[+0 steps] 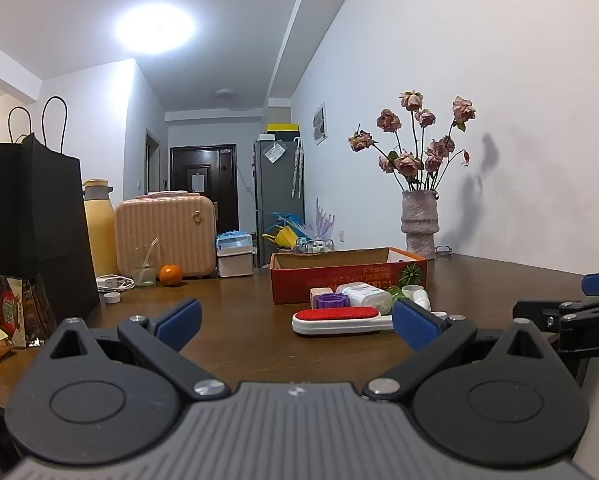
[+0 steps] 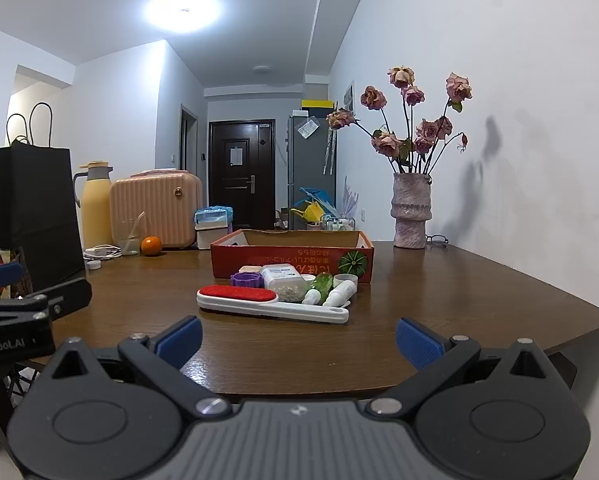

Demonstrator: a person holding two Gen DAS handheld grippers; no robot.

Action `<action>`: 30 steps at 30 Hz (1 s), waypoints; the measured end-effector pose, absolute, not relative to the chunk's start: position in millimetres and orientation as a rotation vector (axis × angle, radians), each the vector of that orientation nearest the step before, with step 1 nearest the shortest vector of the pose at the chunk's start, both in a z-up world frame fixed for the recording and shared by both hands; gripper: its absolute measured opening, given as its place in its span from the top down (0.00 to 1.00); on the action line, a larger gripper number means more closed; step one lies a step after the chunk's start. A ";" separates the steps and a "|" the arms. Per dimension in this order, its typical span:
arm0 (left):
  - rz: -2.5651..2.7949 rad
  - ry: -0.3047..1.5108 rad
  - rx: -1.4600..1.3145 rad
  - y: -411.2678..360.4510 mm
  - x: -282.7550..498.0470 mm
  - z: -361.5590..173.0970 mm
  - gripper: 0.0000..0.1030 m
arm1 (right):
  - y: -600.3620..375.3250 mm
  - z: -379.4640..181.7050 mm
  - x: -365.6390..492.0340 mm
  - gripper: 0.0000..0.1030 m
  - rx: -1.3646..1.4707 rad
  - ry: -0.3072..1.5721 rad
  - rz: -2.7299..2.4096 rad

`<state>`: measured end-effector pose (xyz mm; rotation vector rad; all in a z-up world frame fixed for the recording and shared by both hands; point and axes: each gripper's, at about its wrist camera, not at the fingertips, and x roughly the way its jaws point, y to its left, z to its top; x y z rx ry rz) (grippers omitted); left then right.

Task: Organize rigid objects

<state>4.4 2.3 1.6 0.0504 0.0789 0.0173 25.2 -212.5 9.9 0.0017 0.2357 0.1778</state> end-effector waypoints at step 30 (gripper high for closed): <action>0.005 0.078 0.044 2.9 5.2 0.6 0.00 | -211.4 9.5 23.6 0.00 0.015 0.232 0.155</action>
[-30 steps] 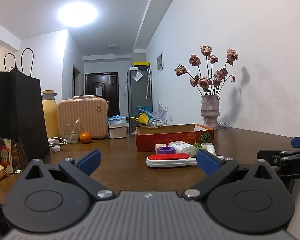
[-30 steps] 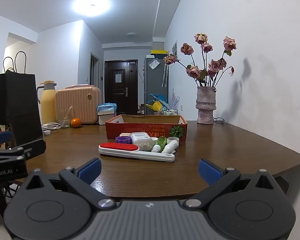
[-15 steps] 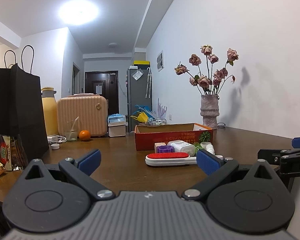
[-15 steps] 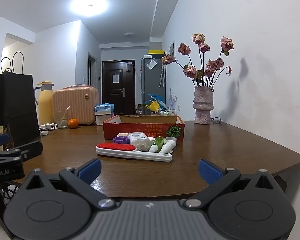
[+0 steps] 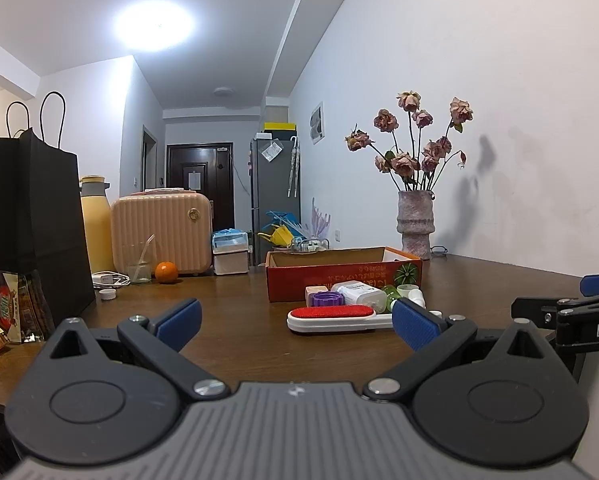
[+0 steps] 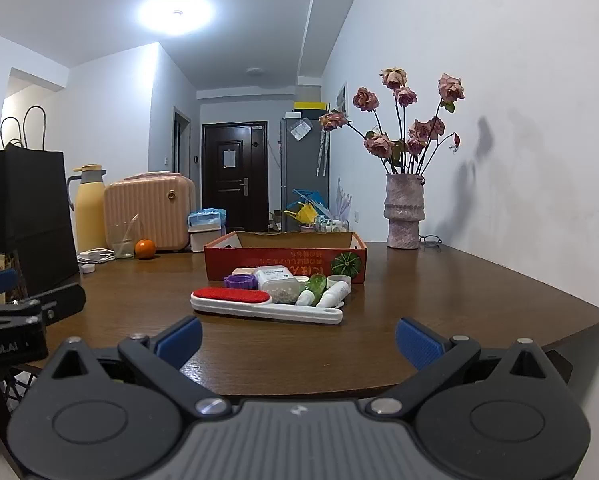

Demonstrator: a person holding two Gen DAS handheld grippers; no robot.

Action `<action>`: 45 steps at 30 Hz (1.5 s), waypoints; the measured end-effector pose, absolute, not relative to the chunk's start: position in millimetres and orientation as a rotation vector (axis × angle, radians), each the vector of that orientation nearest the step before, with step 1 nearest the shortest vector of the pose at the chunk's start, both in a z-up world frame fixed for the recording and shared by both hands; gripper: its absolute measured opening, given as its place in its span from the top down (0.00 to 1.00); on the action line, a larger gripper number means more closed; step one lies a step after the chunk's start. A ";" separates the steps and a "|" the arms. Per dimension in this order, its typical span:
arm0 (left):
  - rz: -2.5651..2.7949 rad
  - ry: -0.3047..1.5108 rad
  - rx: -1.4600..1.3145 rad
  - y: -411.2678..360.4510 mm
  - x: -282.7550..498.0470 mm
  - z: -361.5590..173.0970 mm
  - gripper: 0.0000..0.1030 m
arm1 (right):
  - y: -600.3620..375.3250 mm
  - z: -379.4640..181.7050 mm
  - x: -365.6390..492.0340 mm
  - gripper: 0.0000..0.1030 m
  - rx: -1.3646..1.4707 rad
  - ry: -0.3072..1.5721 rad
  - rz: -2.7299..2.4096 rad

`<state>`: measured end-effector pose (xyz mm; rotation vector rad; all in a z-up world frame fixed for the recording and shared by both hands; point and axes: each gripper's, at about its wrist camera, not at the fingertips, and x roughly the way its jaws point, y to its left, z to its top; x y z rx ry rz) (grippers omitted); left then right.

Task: Organize rigid objects

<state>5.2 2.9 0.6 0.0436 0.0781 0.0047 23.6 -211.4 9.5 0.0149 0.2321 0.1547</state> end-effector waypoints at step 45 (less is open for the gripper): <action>0.001 0.078 0.046 2.9 5.9 -2.3 0.00 | -212.2 6.7 23.7 0.00 0.039 0.242 0.150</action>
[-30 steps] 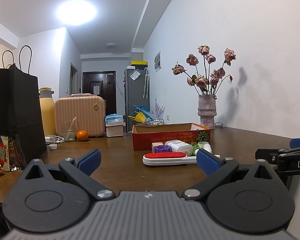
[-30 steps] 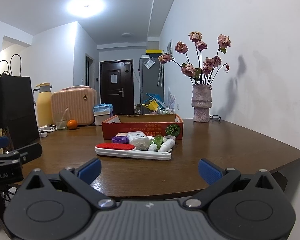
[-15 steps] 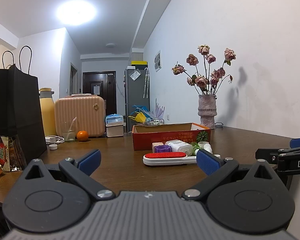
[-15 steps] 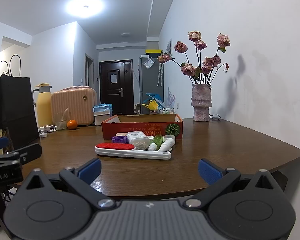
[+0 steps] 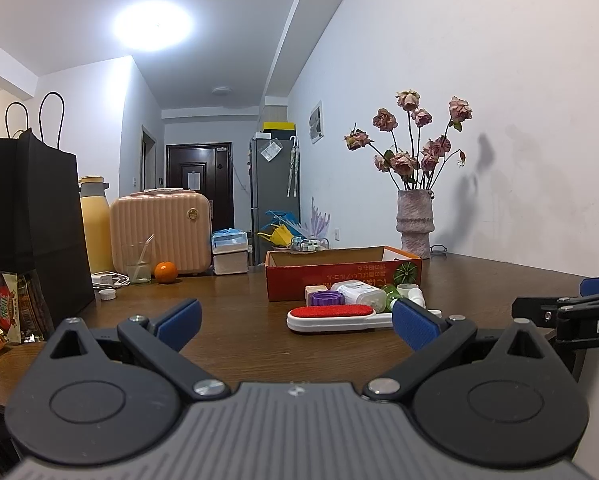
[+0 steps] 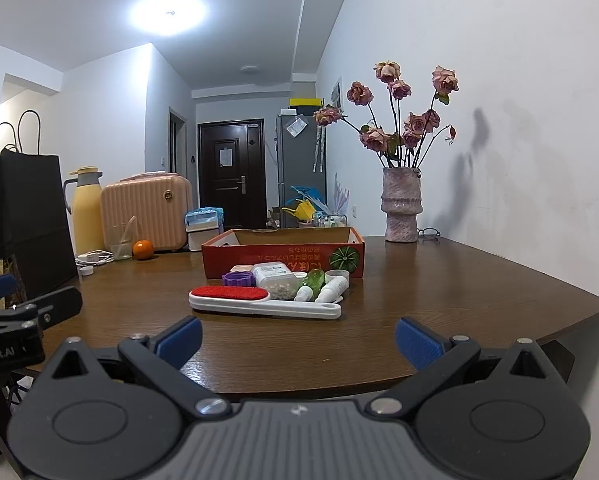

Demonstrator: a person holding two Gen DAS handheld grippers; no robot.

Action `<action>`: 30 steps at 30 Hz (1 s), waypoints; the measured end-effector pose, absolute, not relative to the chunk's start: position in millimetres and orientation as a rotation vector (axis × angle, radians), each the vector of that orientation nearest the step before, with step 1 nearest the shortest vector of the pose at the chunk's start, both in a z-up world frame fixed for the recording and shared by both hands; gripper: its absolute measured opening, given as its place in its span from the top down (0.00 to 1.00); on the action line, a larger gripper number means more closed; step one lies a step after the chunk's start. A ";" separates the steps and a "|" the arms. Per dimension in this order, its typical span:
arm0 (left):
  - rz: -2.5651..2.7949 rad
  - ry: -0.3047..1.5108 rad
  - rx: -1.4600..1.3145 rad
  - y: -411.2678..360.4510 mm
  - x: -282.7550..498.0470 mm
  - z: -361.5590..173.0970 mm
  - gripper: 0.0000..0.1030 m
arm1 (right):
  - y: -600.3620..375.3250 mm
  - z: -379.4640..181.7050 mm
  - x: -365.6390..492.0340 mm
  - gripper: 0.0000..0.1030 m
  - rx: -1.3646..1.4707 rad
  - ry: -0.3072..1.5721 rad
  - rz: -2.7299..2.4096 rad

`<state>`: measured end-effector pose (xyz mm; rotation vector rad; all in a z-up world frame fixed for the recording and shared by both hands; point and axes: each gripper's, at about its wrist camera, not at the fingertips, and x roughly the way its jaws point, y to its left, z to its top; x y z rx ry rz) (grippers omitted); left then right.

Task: Organize rigid objects

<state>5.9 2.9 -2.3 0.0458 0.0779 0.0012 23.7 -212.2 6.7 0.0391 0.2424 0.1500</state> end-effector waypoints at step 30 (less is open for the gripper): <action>0.085 0.277 0.039 10.6 74.5 -22.2 0.00 | -226.9 -26.3 74.4 0.00 0.015 0.289 0.059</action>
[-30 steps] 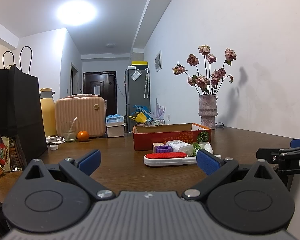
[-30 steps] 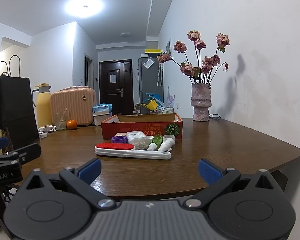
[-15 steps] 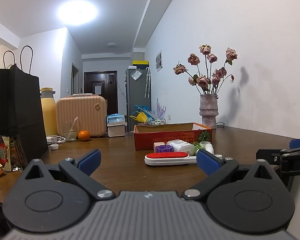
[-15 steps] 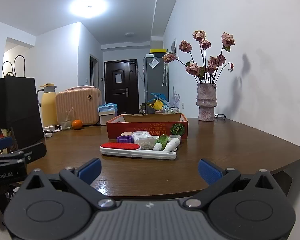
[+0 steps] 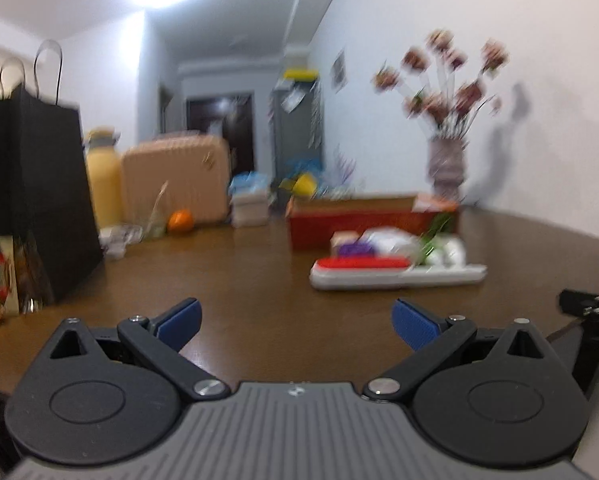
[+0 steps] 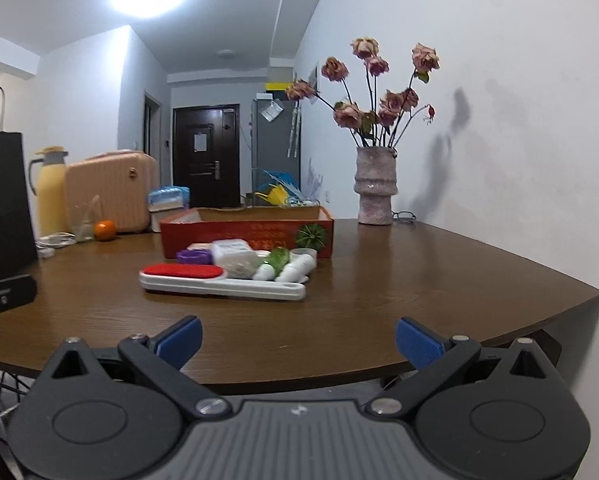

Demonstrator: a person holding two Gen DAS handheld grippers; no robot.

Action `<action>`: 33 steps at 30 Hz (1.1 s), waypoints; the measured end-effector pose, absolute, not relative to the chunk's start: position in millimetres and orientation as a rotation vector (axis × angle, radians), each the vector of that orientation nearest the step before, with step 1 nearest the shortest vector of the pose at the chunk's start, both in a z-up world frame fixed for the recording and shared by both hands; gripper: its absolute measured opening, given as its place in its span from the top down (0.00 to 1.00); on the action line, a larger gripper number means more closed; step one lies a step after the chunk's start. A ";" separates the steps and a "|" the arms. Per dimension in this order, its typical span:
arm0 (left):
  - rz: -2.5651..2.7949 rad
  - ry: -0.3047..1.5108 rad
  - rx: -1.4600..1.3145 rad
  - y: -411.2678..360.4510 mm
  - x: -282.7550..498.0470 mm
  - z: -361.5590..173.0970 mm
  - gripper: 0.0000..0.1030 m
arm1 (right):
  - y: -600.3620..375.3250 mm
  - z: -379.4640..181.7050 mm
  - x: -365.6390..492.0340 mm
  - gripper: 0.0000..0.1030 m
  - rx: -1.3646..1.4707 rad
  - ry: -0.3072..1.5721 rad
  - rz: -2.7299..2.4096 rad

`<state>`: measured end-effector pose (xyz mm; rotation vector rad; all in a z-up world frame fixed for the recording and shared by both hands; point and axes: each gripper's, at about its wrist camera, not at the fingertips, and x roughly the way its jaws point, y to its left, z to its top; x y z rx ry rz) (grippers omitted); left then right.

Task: Organize rigid objects
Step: 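Grasp the red lint brush head with the left gripper while the right gripper grasps its white handle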

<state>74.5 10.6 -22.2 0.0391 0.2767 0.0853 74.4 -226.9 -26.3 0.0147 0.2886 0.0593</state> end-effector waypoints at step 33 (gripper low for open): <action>-0.051 0.656 0.007 39.0 340.1 -15.4 0.00 | -277.1 -23.5 330.5 0.00 0.156 0.784 0.266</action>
